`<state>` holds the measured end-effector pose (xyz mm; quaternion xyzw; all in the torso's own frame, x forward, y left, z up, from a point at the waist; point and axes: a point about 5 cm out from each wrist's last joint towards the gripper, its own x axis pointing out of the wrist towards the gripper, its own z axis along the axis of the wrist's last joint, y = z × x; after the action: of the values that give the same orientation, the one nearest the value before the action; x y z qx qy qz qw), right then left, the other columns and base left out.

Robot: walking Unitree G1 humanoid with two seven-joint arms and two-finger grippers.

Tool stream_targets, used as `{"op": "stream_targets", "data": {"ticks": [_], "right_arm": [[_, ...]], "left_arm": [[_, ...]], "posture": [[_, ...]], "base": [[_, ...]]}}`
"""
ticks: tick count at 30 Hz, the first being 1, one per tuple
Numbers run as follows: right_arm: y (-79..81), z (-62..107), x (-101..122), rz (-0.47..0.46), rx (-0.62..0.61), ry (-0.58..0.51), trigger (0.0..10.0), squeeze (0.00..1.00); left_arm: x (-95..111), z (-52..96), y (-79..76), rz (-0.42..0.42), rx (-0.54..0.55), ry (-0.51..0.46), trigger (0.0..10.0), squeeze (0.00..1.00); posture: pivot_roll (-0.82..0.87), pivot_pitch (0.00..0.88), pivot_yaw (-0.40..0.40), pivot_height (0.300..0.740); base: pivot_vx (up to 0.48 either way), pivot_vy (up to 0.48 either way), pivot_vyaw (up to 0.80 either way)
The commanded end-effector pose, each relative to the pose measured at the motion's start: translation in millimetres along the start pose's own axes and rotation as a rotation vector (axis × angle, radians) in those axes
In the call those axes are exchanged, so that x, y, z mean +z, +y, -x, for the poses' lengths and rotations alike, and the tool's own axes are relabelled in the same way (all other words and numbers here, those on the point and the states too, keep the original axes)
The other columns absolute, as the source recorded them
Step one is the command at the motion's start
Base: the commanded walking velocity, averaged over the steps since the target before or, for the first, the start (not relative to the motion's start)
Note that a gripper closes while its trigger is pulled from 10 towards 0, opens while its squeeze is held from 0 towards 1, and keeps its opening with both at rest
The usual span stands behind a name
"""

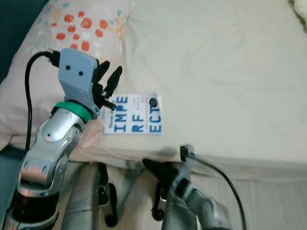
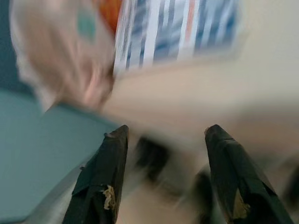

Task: Clean up the room

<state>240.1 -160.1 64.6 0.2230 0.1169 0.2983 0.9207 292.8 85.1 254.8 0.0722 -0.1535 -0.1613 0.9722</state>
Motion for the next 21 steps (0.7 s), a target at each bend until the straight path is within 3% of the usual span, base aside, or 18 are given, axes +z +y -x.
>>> {"op": "stream_targets", "data": {"ticks": [1,3,5,8,10,11,13,18,21], "right_arm": [[3.3,0.6,31,0.136,-0.069,-0.171,10.0,0.00],[3.3,1.6,41,0.166,-0.103,-0.212,10.0,0.00],[3.8,2.6,56,0.281,-0.166,-0.264,10.0,0.00],[10.3,5.3,65,0.394,-0.216,-0.256,10.0,0.00],[12.2,6.2,67,0.417,-0.224,-0.252,10.0,0.00],[10.7,4.1,80,0.478,-0.322,-0.323,10.0,0.00],[8.4,3.2,98,0.549,-0.459,-0.434,10.0,0.00],[4.6,9.3,114,0.638,-0.573,-0.541,10.0,0.00],[0.8,11.4,121,0.661,-0.613,-0.559,10.0,0.00]], "left_arm": [[-10,2.7,3.4,0.033,0.006,0.033,10.0,0.00],[-13,3.3,4.8,0.039,0.011,0.044,10.0,0.00],[-19,5.2,7.6,0.051,0.018,0.071,10.0,0.00],[-25,5.1,10.3,0.046,0.027,0.086,10.0,0.00],[-26,5.1,10.8,0.043,0.028,0.087,10.0,0.00],[-37,10.6,15.8,0.051,0.053,0.129,10.0,0.00],[-56,21.9,23.7,0.060,0.088,0.195,10.0,0.00],[-70,34.0,33.3,0.057,0.131,0.246,10.0,0.00],[-73,33.2,35.7,0.053,0.146,0.248,10.0,0.00]], "posture": [[-0.05,0.106,0.042,0.606],[-0.05,0.101,0.042,0.606],[-0.06,0.091,0.041,0.606],[-0.06,0.074,0.039,0.606],[-0.06,0.074,0.039,0.606],[-0.07,0.009,0.030,0.606],[-0.07,0.000,0.028,0.606],[-0.08,0.000,0.027,0.616],[-0.08,0.000,0.023,0.630]], "base": [[0.000,0.000,0.00],[0.000,0.000,0.00],[0.000,0.000,0.00],[0.000,0.000,0.00],[0.000,0.000,0.00],[0.000,0.000,0.00],[0.000,0.000,0.00],[0.000,0.000,0.00],[0.000,0.000,0.00]]}}
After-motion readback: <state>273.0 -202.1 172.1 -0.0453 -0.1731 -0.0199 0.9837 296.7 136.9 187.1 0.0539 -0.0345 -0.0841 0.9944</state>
